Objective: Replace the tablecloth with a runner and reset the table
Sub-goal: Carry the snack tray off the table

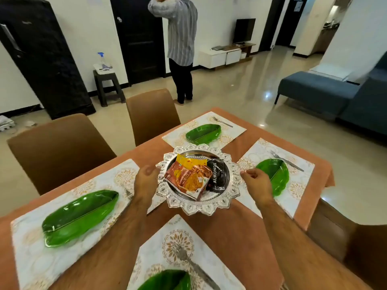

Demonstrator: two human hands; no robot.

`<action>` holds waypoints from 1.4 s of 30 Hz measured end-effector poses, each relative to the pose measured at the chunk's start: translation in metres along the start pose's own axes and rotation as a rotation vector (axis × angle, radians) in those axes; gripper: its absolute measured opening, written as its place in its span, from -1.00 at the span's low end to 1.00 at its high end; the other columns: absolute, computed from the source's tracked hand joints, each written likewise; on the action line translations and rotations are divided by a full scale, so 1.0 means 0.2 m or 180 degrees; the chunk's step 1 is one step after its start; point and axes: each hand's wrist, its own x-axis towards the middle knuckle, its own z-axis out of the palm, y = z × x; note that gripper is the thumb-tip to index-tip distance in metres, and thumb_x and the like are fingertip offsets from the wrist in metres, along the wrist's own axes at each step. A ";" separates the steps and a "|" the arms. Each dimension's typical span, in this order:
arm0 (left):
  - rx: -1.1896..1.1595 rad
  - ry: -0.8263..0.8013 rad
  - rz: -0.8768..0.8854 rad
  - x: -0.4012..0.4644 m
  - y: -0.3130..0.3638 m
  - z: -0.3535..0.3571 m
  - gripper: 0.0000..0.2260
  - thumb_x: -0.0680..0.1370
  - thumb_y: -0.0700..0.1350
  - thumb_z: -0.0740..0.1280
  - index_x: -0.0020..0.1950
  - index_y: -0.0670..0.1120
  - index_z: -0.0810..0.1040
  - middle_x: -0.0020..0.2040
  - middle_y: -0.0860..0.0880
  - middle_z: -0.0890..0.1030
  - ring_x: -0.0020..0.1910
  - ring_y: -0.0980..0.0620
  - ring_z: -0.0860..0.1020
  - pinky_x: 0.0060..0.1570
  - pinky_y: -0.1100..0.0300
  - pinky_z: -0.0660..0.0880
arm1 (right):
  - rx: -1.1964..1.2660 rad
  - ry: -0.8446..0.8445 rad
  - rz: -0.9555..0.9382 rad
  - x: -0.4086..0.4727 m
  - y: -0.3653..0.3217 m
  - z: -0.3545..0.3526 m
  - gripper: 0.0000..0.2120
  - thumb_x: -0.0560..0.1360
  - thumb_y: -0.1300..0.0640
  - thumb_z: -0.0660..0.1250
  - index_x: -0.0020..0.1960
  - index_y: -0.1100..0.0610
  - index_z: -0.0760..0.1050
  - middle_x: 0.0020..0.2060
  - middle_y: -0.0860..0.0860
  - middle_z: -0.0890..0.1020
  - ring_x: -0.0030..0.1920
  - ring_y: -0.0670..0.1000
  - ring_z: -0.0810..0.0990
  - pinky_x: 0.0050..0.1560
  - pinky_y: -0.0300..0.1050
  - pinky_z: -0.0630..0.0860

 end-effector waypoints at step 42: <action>-0.1754 0.0468 -0.0265 -0.98 -0.04 -0.64 -0.74 0.65 -0.01 0.22 0.10 -0.16 0.60 -0.08 -0.16 0.71 -0.11 -0.15 0.68 -0.16 0.01 0.63 | 0.2183 -0.1201 0.0597 -0.82 -0.33 0.03 -0.57 0.44 0.01 0.44 0.22 0.19 0.50 -0.05 0.19 0.66 -0.16 0.15 0.67 -0.19 0.02 0.62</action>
